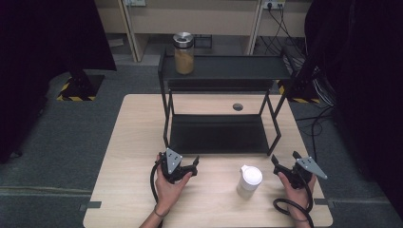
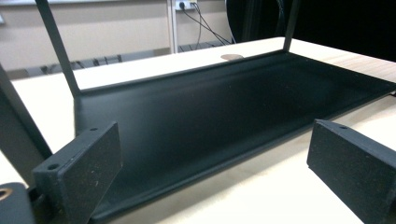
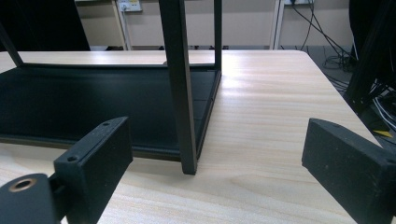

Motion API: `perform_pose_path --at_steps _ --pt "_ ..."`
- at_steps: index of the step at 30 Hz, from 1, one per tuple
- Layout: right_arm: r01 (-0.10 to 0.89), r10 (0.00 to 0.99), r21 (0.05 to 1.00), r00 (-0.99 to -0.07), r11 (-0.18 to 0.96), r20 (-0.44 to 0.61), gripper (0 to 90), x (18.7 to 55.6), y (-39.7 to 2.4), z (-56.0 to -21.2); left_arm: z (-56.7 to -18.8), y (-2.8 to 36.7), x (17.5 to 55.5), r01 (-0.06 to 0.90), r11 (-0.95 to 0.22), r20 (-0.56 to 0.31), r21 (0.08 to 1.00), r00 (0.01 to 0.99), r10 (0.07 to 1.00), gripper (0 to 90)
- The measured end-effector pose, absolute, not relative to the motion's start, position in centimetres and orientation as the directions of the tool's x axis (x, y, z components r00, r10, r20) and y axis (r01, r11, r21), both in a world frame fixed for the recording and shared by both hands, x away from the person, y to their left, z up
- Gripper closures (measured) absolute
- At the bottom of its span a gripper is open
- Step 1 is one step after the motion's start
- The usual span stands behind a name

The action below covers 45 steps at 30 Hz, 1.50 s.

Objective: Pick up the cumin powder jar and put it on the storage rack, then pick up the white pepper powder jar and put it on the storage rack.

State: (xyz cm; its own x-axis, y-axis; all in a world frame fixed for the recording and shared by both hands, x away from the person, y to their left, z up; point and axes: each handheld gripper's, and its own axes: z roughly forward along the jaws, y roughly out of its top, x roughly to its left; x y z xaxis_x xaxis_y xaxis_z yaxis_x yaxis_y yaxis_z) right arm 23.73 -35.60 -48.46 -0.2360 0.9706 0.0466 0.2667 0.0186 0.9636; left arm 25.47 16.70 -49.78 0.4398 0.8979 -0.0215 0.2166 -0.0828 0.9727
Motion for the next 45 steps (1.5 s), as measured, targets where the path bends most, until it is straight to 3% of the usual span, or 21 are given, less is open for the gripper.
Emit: perform_pose_path --at_steps 45 --pt "0.269 0.970 0.963 -0.236 0.012 0.054 8.6 23.76 -35.71 -48.46 -49.85 16.63 25.47 0.231 -0.088 -0.025 0.969 0.449 0.893 2.9"
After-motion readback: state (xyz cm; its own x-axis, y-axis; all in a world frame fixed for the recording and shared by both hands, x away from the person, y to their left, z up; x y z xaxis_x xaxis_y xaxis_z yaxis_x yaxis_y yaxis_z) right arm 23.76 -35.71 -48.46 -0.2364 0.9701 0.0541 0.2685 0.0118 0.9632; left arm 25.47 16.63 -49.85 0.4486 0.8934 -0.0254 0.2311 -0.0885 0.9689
